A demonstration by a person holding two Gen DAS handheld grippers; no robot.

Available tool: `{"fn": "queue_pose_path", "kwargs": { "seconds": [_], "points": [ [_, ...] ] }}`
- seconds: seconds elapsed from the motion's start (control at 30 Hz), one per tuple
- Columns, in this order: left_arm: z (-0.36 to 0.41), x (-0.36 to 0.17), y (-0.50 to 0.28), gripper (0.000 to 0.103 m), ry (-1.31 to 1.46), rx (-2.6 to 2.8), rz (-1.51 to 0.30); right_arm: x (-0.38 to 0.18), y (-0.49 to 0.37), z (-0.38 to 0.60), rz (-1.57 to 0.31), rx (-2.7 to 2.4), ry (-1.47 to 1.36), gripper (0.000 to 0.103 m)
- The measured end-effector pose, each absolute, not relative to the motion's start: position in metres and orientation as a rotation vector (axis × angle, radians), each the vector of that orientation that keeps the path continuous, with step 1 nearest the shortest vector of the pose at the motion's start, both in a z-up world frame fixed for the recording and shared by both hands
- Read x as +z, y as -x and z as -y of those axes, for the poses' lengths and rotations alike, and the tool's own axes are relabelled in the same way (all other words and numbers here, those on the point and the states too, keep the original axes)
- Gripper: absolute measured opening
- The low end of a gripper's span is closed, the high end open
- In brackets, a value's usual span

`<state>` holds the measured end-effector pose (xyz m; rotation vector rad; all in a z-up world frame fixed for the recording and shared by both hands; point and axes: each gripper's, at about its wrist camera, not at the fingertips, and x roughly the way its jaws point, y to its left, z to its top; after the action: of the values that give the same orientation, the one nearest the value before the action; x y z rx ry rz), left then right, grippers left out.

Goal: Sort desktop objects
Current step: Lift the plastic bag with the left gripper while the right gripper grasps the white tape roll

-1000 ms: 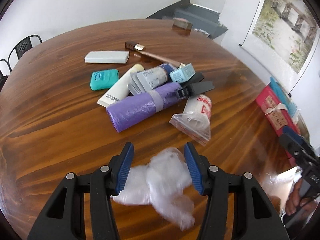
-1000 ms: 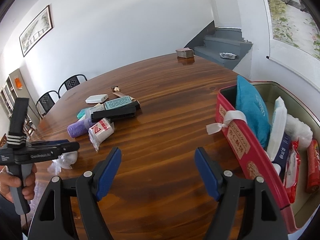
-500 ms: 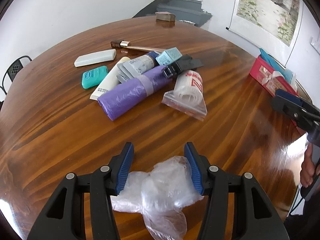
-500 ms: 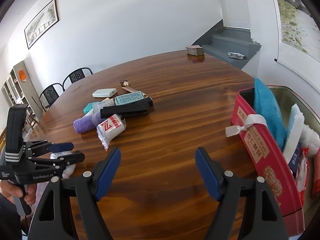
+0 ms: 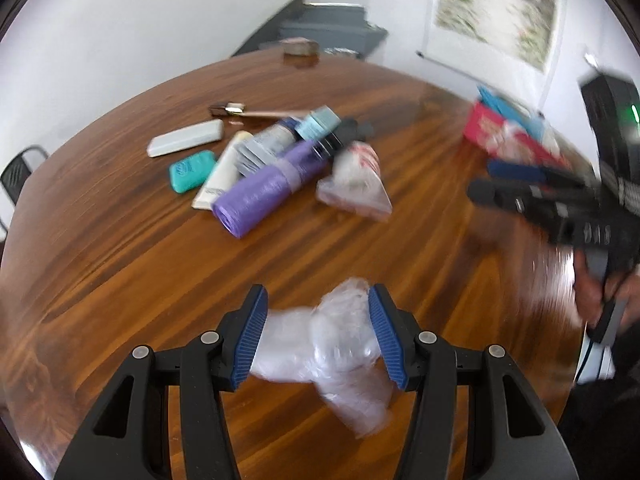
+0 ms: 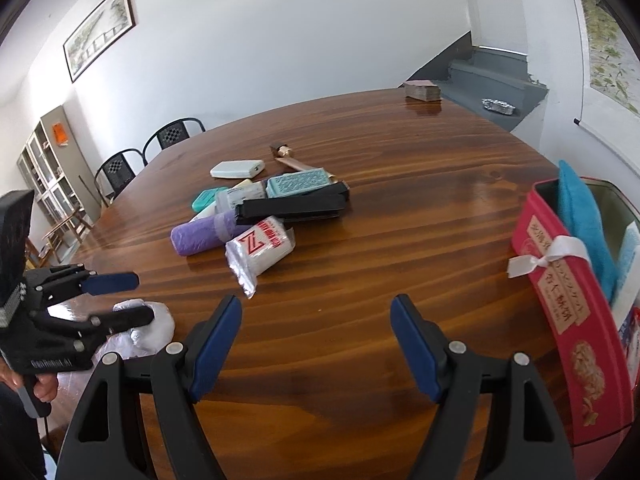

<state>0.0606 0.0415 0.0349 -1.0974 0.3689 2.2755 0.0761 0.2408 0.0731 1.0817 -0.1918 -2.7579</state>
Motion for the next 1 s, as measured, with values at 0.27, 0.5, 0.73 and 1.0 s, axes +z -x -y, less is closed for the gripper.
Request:
{"fn": "queue_pose_path", "kwargs": {
  "seconds": [0.27,0.5,0.73,1.0],
  "points": [
    [-0.047,0.020,-0.076,0.056,1.070,2.212,-0.519,0.070,-0.071,-0.229,0.197,-2.734,-1.105,0.080],
    [-0.030,0.023,-0.078,0.059,1.061,2.262,-0.449,0.068,-0.065,-0.220,0.172,-2.722,-1.123,0.080],
    [0.003,0.049,-0.084,0.059,1.049,2.351,-0.320,0.072,-0.060,-0.208,0.149,-2.698,-1.102,0.080],
    [0.020,0.062,-0.111,0.066,1.020,2.329,-0.324,0.068,-0.057,-0.202,0.164,-2.657,-1.106,0.080]
  ]
}}
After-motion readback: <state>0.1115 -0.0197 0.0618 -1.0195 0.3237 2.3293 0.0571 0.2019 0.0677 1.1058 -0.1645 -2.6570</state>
